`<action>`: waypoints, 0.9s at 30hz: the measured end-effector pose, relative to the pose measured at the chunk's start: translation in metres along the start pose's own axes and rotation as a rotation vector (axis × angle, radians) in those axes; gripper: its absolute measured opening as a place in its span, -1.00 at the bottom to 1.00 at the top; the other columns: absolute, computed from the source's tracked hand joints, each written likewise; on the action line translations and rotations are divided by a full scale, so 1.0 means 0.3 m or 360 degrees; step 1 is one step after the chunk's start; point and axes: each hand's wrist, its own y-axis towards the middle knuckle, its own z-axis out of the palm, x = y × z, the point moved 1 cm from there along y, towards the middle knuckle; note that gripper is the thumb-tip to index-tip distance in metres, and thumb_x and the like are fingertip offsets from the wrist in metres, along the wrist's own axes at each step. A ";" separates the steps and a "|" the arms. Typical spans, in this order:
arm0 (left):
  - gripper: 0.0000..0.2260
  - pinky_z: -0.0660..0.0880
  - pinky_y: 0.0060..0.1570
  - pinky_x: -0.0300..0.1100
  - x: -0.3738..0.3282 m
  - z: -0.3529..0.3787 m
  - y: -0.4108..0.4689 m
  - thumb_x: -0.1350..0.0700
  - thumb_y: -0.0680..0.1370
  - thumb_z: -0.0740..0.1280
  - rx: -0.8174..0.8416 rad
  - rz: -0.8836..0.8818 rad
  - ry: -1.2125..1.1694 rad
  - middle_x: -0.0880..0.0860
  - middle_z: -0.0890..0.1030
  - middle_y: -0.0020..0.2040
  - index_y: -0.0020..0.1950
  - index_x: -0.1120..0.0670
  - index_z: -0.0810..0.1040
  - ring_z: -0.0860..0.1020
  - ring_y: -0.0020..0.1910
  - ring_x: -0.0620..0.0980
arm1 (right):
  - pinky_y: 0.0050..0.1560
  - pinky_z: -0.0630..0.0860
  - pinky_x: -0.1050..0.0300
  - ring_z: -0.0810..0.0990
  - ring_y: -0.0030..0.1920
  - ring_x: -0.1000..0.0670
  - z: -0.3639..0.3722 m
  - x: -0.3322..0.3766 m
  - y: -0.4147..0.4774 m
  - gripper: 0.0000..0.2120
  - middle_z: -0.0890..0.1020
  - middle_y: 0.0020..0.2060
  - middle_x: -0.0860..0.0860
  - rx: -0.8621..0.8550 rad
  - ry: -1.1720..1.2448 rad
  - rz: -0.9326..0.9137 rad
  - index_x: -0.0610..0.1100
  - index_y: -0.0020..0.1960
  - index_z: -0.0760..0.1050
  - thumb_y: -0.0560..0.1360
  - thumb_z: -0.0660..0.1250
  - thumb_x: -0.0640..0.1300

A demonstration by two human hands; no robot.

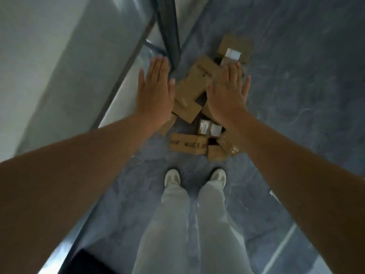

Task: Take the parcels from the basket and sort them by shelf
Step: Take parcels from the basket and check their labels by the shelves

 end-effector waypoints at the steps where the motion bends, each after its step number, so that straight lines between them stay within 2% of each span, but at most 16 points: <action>1: -0.52 -0.10 0.55 0.07 0.034 0.111 -0.020 0.06 0.70 -0.04 0.0053 -0.0088 -0.0031 0.11 0.05 0.61 0.60 0.17 0.02 -0.04 0.60 0.05 | 0.54 -0.25 -0.14 -0.18 0.59 -0.07 0.119 -0.027 0.003 -0.39 -0.07 0.60 -0.11 0.0099 0.0065 0.0084 -0.21 0.60 -0.11 0.67 -0.06 0.06; 5: -0.53 -0.07 0.54 0.07 0.137 0.558 -0.101 0.05 0.71 -0.03 0.0235 -0.0462 -0.0203 0.15 0.13 0.59 0.59 0.19 0.07 0.03 0.58 0.09 | 0.55 -0.21 -0.09 -0.17 0.59 -0.07 0.589 -0.127 -0.025 -0.37 -0.10 0.60 -0.11 0.0524 0.0221 0.0393 -0.23 0.60 -0.15 0.68 -0.05 0.08; 7: -0.54 -0.04 0.53 0.10 0.186 0.757 -0.141 0.04 0.70 -0.03 0.0355 -0.0645 -0.0309 0.16 0.16 0.58 0.58 0.17 0.10 0.05 0.58 0.11 | 0.55 -0.16 -0.09 -0.11 0.59 -0.09 0.774 -0.169 -0.062 -0.37 -0.04 0.59 -0.13 0.0640 0.0312 0.0562 -0.23 0.60 -0.11 0.67 -0.02 0.08; 9: -0.54 0.04 0.51 0.12 0.236 0.928 -0.163 0.01 0.70 -0.04 0.0460 -0.0827 -0.0433 0.18 0.20 0.55 0.57 0.17 0.14 0.12 0.55 0.14 | 0.55 -0.04 -0.13 0.03 0.57 -0.14 0.918 -0.215 -0.085 -0.39 0.09 0.56 -0.18 0.0626 0.0421 0.0703 -0.25 0.58 -0.03 0.66 0.04 0.04; 11: -0.50 0.08 0.51 0.13 0.275 1.066 -0.171 -0.04 0.70 -0.04 0.0549 -0.1012 -0.0589 0.21 0.17 0.56 0.58 0.18 0.10 0.13 0.55 0.17 | 0.49 0.13 -0.17 0.18 0.51 -0.21 1.022 -0.265 -0.092 -0.41 0.22 0.50 -0.23 0.0557 0.0596 0.0845 -0.28 0.54 0.06 0.64 0.07 0.01; 14: -0.49 0.15 0.49 0.13 0.337 1.208 -0.144 -0.07 0.69 -0.01 0.0565 -0.1209 -0.0798 0.22 0.24 0.53 0.57 0.19 0.14 0.21 0.52 0.19 | 0.45 0.24 -0.18 0.27 0.46 -0.22 1.124 -0.326 -0.072 -0.42 0.30 0.46 -0.24 0.0547 0.0697 0.0975 -0.30 0.53 0.12 0.65 0.05 0.05; 17: -0.48 0.25 0.45 0.06 0.383 1.288 -0.077 -0.12 0.68 -0.01 0.0569 -0.1565 -0.1037 0.20 0.33 0.48 0.54 0.16 0.21 0.34 0.44 0.18 | 0.40 0.31 -0.12 0.35 0.41 -0.22 1.182 -0.358 -0.030 -0.41 0.36 0.43 -0.25 0.0623 0.0727 0.1046 -0.30 0.50 0.19 0.67 -0.02 0.11; 20: -0.40 0.29 0.43 0.09 0.403 1.313 -0.040 -0.22 0.65 0.01 0.0693 -0.1903 -0.1300 0.22 0.37 0.45 0.54 0.16 0.22 0.38 0.40 0.19 | 0.32 0.35 -0.07 0.42 0.34 -0.23 1.188 -0.344 0.000 -0.40 0.43 0.36 -0.25 0.0662 0.0922 0.1119 -0.30 0.45 0.28 0.67 -0.08 0.15; 22: -0.43 0.37 0.37 0.11 0.403 1.277 -0.057 -0.23 0.63 0.04 0.0716 -0.1883 -0.1419 0.22 0.48 0.36 0.48 0.13 0.32 0.47 0.32 0.18 | 0.40 0.29 -0.09 0.35 0.41 -0.23 1.163 -0.326 0.001 -0.34 0.34 0.44 -0.25 0.0665 0.1067 0.1226 -0.30 0.52 0.17 0.66 -0.10 0.19; 24: -0.51 0.44 0.30 0.12 0.400 1.207 -0.089 -0.18 0.63 0.07 0.0623 -0.1813 -0.1520 0.19 0.55 0.27 0.42 0.10 0.40 0.54 0.23 0.16 | 0.44 0.24 -0.09 0.28 0.47 -0.21 1.101 -0.296 -0.014 -0.31 0.27 0.50 -0.22 0.0655 0.1133 0.1257 -0.26 0.57 0.10 0.65 -0.10 0.23; 27: -0.57 0.49 0.25 0.15 0.371 1.047 -0.113 -0.12 0.62 0.15 0.0427 -0.1756 -0.1707 0.16 0.56 0.26 0.41 0.08 0.42 0.56 0.19 0.15 | 0.33 0.32 -0.02 0.39 0.39 -0.19 0.948 -0.241 -0.036 -0.37 0.37 0.44 -0.16 0.0508 0.1243 0.1150 -0.17 0.56 0.14 0.65 -0.04 0.21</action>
